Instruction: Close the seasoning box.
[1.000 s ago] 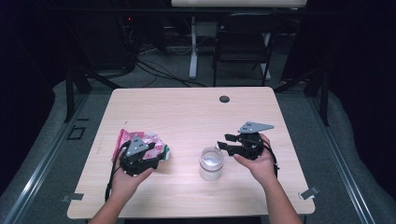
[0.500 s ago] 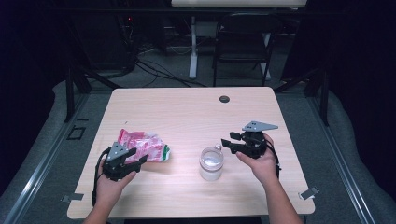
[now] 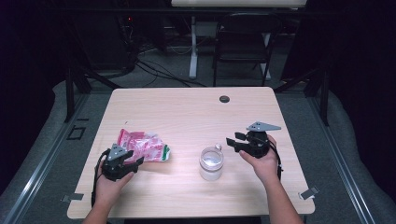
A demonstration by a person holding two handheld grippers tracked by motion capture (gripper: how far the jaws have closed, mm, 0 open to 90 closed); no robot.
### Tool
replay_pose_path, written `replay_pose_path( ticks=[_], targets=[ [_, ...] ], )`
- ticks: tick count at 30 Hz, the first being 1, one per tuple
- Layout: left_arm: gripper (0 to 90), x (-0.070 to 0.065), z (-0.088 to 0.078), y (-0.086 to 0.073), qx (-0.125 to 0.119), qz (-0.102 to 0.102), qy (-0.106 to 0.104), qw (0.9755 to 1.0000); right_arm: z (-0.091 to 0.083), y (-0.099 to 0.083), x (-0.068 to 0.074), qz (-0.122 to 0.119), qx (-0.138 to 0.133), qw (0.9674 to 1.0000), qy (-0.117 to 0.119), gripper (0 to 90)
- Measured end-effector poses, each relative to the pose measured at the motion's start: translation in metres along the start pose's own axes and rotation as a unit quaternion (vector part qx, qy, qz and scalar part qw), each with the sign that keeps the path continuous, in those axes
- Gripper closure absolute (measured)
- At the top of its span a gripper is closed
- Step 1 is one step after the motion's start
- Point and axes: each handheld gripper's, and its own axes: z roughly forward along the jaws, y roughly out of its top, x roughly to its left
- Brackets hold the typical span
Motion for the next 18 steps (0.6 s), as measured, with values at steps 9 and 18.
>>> replay_pose_path(
  ticks=[9, 18],
  targets=[
    [44.9, -0.003, 0.003, 0.001, 0.008, 0.008, -0.002, 0.9999, 0.006, -0.011, -0.013, 0.021, 0.008, 0.9995, -0.023, 50.3],
    [45.0, -0.007, 0.006, 0.001, 0.017, 0.018, -0.010, 0.9996, 0.008, -0.015, -0.019, 0.031, 0.016, 0.9988, -0.035, 50.4]
  ],
)
